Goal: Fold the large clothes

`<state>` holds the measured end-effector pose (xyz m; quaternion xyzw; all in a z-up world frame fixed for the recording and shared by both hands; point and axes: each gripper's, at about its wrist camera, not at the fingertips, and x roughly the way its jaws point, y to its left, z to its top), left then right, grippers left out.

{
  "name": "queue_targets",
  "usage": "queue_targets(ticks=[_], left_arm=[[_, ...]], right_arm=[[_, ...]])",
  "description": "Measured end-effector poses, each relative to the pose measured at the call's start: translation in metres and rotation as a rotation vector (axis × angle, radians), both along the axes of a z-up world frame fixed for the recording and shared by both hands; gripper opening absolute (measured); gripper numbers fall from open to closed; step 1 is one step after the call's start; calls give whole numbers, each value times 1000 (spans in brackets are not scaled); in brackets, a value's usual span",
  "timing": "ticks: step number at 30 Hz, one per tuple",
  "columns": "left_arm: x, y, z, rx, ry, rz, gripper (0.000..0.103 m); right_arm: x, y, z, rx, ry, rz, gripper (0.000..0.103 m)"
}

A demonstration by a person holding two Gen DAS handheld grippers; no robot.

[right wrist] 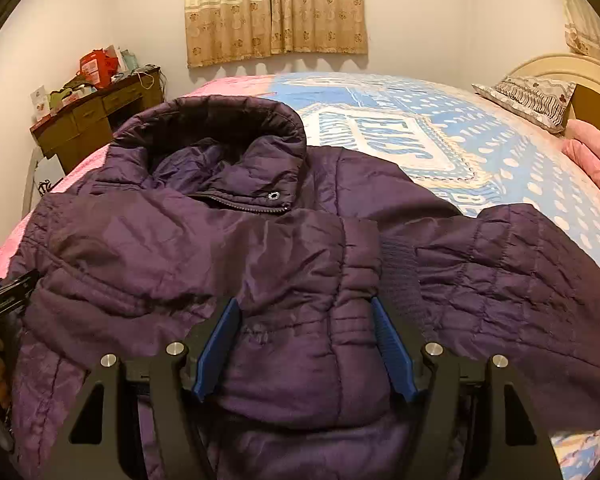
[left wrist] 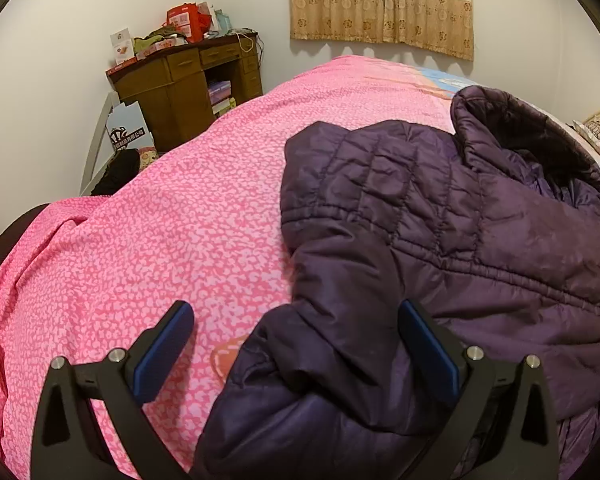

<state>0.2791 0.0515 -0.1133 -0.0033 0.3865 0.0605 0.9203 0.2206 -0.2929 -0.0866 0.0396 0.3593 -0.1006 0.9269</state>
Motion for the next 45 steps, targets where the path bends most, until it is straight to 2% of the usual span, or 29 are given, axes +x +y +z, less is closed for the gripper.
queue_targets(ticks=[7,9,10,14,16,20,23,26,31,33,34,35,36,37,39,41,45], left_arm=[[-2,1,0,-22,3,-1,103],[-1,4,0,-30,4,-2,103],[-1,5,0,-34,5,-2,103],[-1,9,-1,-40,5,-4,103],[-1,10,-1,-48,6,-5,103],[0,13,-2,-61,9,-8,103],[1,15,-3,-63,12,-10,103],[1,15,-3,-69,13,-11,103],[1,15,-3,-67,15,-12,103],[1,15,-3,-63,15,-12,103],[1,14,-3,-64,15,-11,103],[1,14,-3,-65,16,-12,103],[1,14,-3,-66,16,-12,103],[1,13,-3,-66,16,-11,103],[1,14,-4,-75,20,-12,103],[1,16,-4,-98,26,-15,103],[-2,20,-2,-121,43,-33,103]], right_arm=[[-52,-17,20,128,-69,-28,68],[-81,-42,25,172,-102,-102,68],[-96,-60,25,220,-118,-150,68],[-184,-156,8,527,-182,-423,68],[-230,-193,-1,640,-231,-549,68],[-302,-242,-8,676,-326,-764,69],[-320,-268,-12,712,-391,-809,71],[-323,-294,-21,803,-452,-825,71],[-319,-313,-25,883,-534,-874,82],[-312,-318,-19,847,-507,-888,80],[-307,-318,-13,800,-460,-888,72],[-297,-315,-6,720,-381,-899,44],[-292,-314,-4,673,-336,-893,26],[-285,-313,-1,648,-311,-861,23],[-273,-304,16,537,-277,-837,18],[-260,-287,48,405,-300,-777,17],[-222,-220,118,141,-344,-568,14]])
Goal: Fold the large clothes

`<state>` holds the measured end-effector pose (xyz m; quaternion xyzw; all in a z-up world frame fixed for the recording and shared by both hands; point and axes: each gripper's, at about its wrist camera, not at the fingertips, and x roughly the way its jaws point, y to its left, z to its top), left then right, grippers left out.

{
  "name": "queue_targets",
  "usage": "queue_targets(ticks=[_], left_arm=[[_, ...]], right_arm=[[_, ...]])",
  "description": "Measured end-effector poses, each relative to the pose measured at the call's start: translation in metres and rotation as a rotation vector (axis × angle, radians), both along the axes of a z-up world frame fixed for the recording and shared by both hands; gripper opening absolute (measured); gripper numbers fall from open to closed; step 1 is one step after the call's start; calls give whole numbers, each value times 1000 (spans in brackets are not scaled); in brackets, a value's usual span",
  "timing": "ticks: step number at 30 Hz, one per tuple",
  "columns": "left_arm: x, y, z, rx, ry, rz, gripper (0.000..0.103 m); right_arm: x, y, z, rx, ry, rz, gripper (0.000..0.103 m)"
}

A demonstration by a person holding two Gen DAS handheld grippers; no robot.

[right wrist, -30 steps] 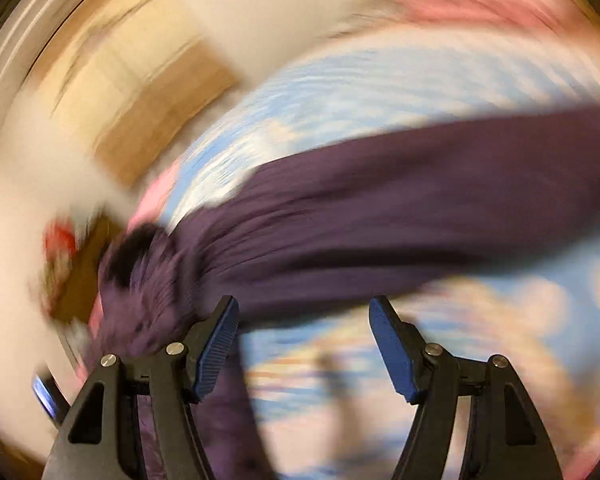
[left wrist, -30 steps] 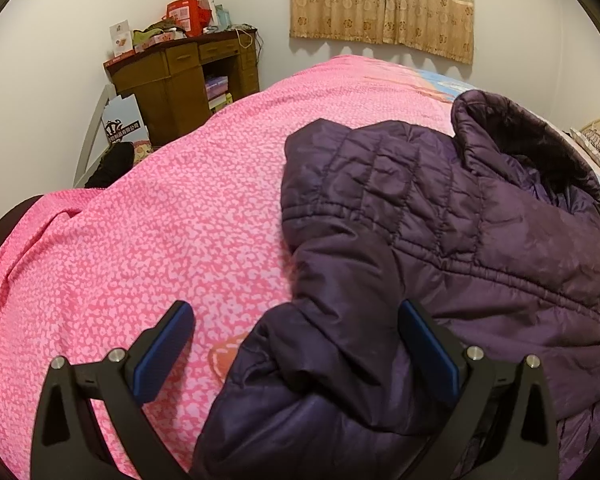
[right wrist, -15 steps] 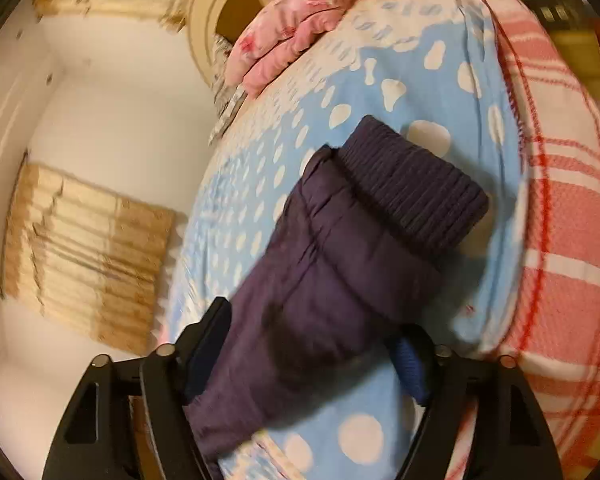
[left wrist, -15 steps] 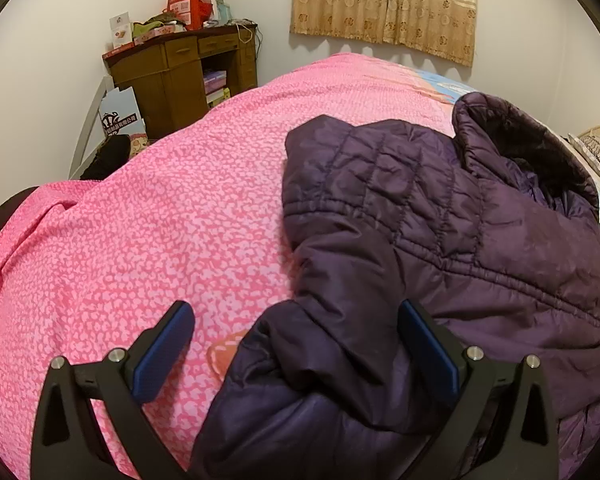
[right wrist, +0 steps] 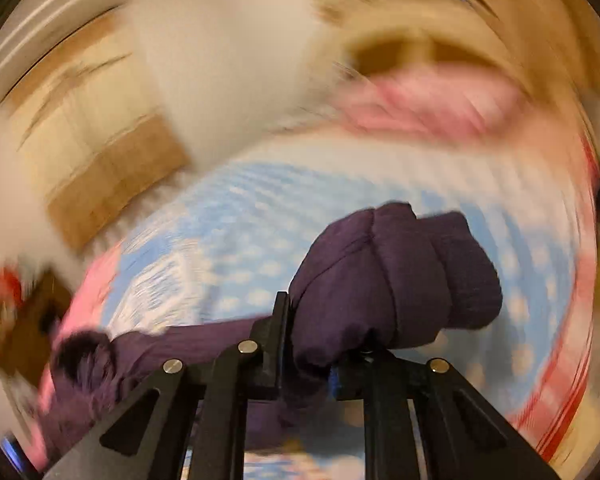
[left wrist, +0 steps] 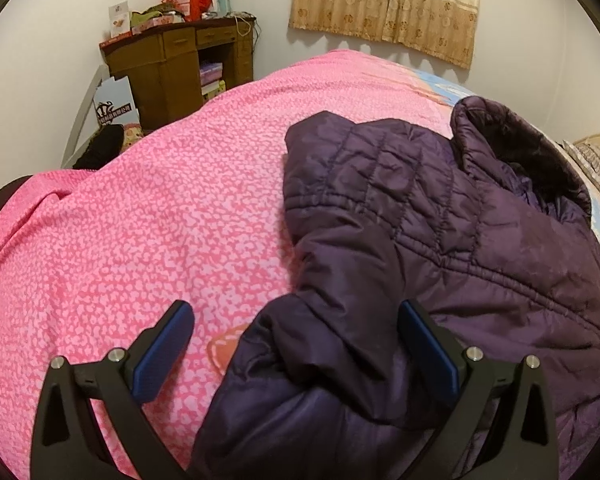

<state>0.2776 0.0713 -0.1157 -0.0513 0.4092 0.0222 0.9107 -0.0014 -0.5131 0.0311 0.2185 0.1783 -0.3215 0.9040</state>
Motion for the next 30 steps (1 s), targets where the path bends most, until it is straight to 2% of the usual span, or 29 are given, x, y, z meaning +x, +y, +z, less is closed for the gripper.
queue_targets(ticks=[2,6,8,11,13,14,15,16,17,18,19,21,22,24,26,28,30], left_arm=[[-7,4,5,-6,8,-10,103],[-27,19,23,-36,-53,4,103],[-37,32,38,-59,-95,14,103],[-45,47,56,-48,-149,41,103],[-48,56,61,-43,-164,52,103],[-49,61,62,-42,-164,56,103],[-50,66,62,-41,-159,61,103],[-51,70,60,-40,-153,62,103],[-52,73,58,-37,-145,59,103],[-52,73,57,-32,-140,58,103],[-53,74,54,-23,-137,56,103],[-56,74,50,-3,-137,44,103],[-56,72,47,6,-137,33,103],[-56,72,45,10,-132,24,103],[-55,67,45,-24,-131,12,103],[-57,61,48,-69,-137,-7,103],[-54,47,51,-111,-126,-51,103]], right_arm=[[32,52,37,-185,27,131,14],[82,162,69,-364,33,418,14],[108,220,70,-398,37,575,14],[146,298,47,-407,54,755,14],[174,341,17,-360,72,865,16],[190,357,-2,-306,92,929,24],[203,368,-20,-252,119,978,41],[217,379,-42,-177,157,1023,53],[230,383,-63,-79,178,1069,69],[235,383,-78,4,179,1098,69],[243,380,-97,134,189,1119,69],[245,369,-114,274,178,1111,70],[242,365,-115,303,163,1117,70],[227,359,-106,321,128,1132,69],[211,347,-90,288,86,1105,69],[195,321,-71,236,52,1041,69],[184,292,-56,171,39,926,69]])
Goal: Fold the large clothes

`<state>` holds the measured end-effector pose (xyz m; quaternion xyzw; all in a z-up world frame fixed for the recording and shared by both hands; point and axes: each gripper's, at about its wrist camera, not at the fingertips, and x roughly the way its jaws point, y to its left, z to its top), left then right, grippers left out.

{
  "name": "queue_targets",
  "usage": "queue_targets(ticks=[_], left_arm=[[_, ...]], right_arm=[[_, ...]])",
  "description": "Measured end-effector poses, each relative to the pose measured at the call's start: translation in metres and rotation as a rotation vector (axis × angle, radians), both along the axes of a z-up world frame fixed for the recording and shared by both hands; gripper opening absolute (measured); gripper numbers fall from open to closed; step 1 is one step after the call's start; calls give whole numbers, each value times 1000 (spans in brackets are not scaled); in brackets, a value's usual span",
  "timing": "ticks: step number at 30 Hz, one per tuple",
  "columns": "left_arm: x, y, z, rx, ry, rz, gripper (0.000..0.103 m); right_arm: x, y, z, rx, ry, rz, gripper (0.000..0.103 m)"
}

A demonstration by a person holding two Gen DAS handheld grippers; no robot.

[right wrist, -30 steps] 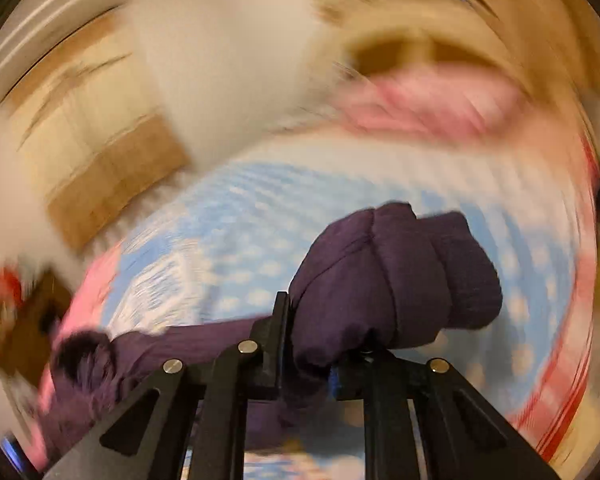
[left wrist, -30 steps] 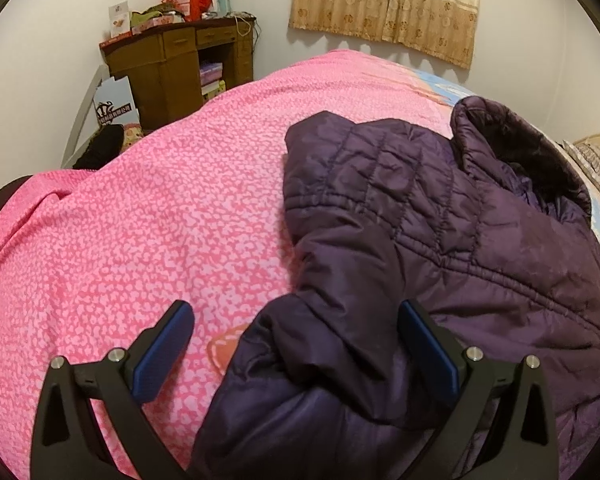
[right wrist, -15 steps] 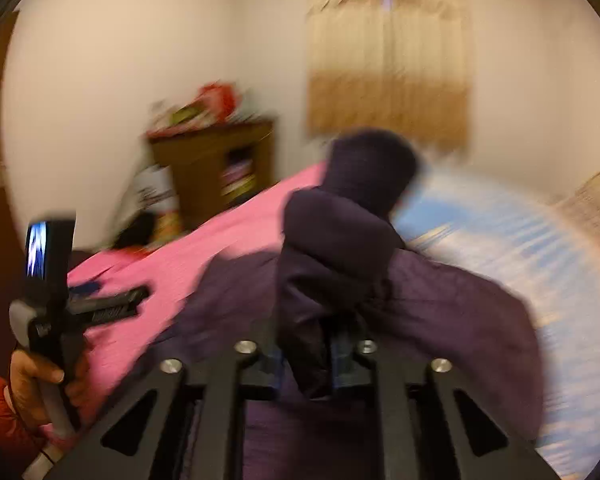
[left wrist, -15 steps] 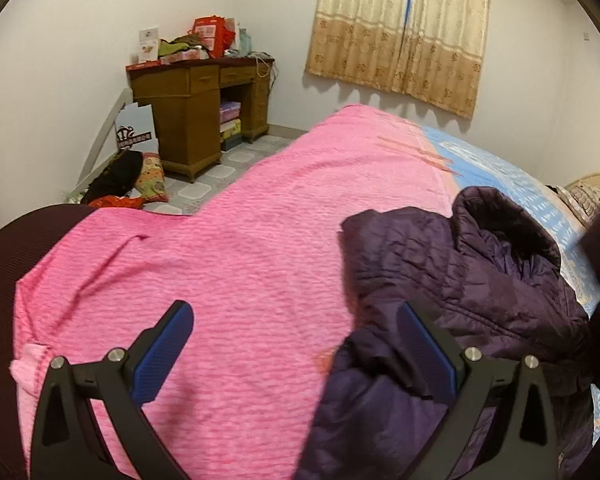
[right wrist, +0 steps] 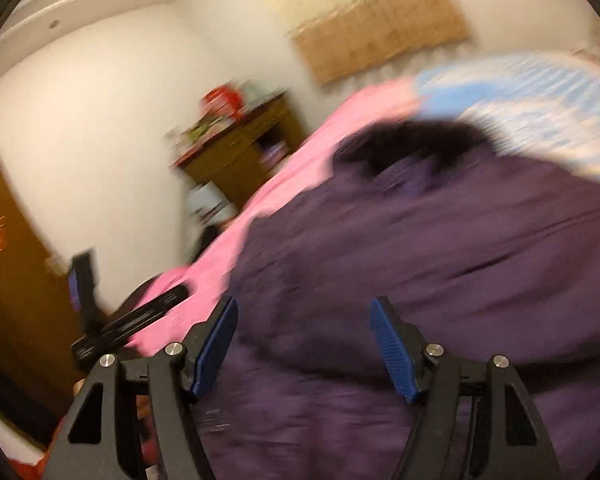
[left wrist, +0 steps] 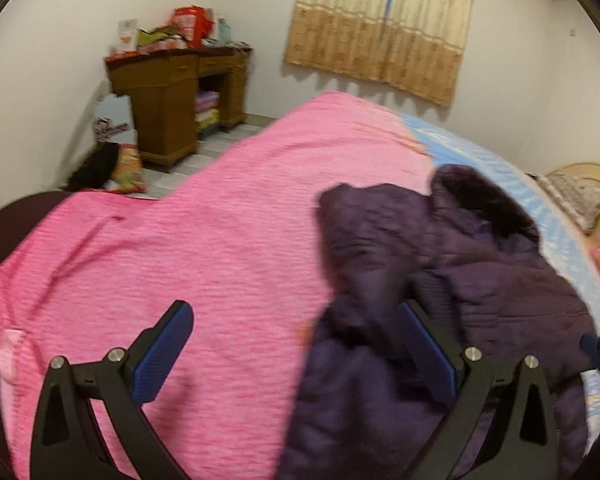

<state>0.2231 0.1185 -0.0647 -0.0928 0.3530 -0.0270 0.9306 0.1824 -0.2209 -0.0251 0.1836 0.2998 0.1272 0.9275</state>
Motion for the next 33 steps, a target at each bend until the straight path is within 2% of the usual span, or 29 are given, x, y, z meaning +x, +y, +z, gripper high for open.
queue_targets(ticks=[3,8,10,11,12,13,14,15,16,20,23,26,28,29,31,33], left_arm=[[3,-25,-1,-23,19,-68,103],[17,-72,-21,36,82,-97,101],[22,-77,-26,7,105,-98,79],[24,-78,-26,-23,104,-102,72],[24,-80,-24,-28,100,-107,56],[25,-81,-21,-21,95,-115,34],[25,-84,-14,25,88,-107,24],[24,-84,-10,58,83,-92,9],[24,-80,-6,56,73,-96,5],[23,-46,5,-42,51,-75,5],[22,-48,-1,-17,50,-67,5],[19,-64,-10,93,41,-37,5],[15,-61,-9,69,31,-18,5],[12,-55,-5,33,20,-6,5],[8,-47,2,4,0,10,5],[4,-44,5,8,-10,11,5]], right_arm=[[-11,-50,14,-48,-21,-134,69],[-12,-102,2,-77,44,-281,69],[-15,-110,-7,-66,62,-298,69],[-11,-115,-14,-44,84,-296,69],[-8,-116,-24,-20,113,-290,69],[-7,-113,-33,-5,133,-276,69],[-6,-108,-35,-7,139,-264,69],[-9,-106,-37,-21,132,-260,70],[-11,-102,-37,-30,119,-249,70],[-12,-95,-28,18,80,-202,70],[-6,-86,-34,20,89,-179,70],[11,-67,-62,13,152,-114,70],[13,-52,-66,-50,156,-108,71],[13,-45,-63,-80,160,-86,71],[14,-40,-61,-85,169,-44,71],[8,-45,-53,-49,144,-40,71]])
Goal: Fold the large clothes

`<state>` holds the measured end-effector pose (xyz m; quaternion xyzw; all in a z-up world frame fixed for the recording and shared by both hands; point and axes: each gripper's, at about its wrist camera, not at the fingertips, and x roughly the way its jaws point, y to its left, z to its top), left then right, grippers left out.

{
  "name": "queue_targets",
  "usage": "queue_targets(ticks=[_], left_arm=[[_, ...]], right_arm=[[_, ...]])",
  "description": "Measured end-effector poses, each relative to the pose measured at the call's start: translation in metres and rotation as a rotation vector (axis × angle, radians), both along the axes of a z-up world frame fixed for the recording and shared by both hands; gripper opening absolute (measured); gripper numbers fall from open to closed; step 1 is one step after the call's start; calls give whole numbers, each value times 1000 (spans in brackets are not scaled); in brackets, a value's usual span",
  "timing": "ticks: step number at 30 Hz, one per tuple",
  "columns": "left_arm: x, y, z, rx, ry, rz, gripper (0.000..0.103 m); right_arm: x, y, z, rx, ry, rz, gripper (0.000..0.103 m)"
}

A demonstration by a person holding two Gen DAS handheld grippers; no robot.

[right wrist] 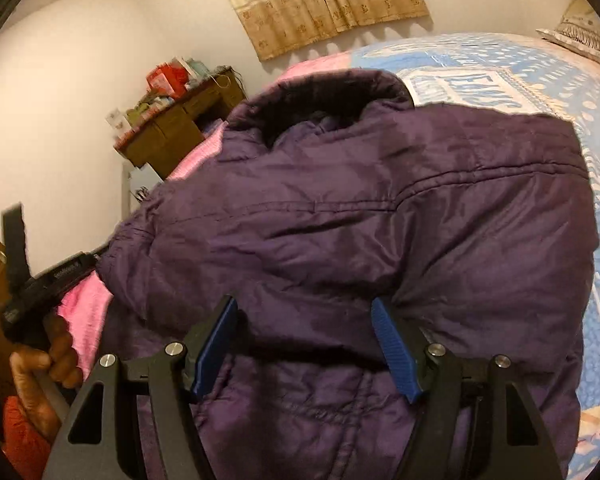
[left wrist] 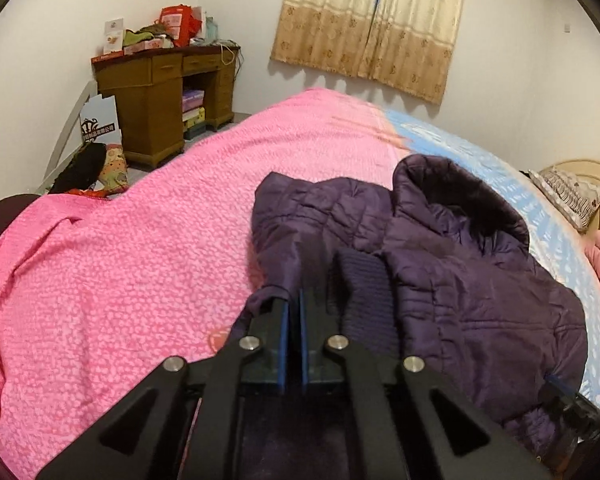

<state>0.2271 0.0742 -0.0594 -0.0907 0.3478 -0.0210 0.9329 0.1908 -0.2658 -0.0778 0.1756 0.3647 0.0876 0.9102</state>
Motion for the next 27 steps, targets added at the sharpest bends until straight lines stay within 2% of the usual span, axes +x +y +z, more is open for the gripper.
queue_targets(ticks=[2,5,7,11,13,14,16,17,18,19,20,21,23,24,25,27], left_arm=[[-1,-1,1,-1,-4,-11,5],[-2,5,6,-49,-17,-9,5],[-2,7,6,-59,-20,6,5],[3,8,-8,-55,-1,50,5],[5,1,-19,-7,13,67,5],[8,-8,-26,55,26,71,5],[15,-23,-39,148,75,59,6],[14,-28,-39,180,68,46,6],[12,-31,-35,200,56,26,7],[10,-30,-31,206,47,13,13],[7,-30,-26,213,36,4,19],[6,-27,-21,201,40,-8,31],[2,-21,-12,166,42,-7,33],[-1,-18,-5,173,27,17,42],[-7,-19,0,191,0,39,55],[-17,-23,21,229,-87,42,66]], right_arm=[[-10,-13,13,43,-64,-43,71],[-28,-54,36,98,-147,-172,71],[-35,-77,47,111,-167,-219,71],[-37,-100,56,62,-175,-265,71],[-32,-104,51,66,-155,-266,71],[-24,-104,44,68,-129,-257,71],[-5,-103,17,57,-41,-250,71],[4,-101,1,39,16,-240,71],[6,-98,-9,3,22,-232,71],[4,-91,-9,-67,-17,-229,72],[6,-86,-9,-102,-15,-227,74],[8,-82,-7,-130,-5,-226,76],[9,-81,-7,-144,2,-218,77],[8,-83,-7,-135,3,-215,77],[7,-85,-6,-124,3,-211,77],[7,-87,-3,-124,25,-199,77]])
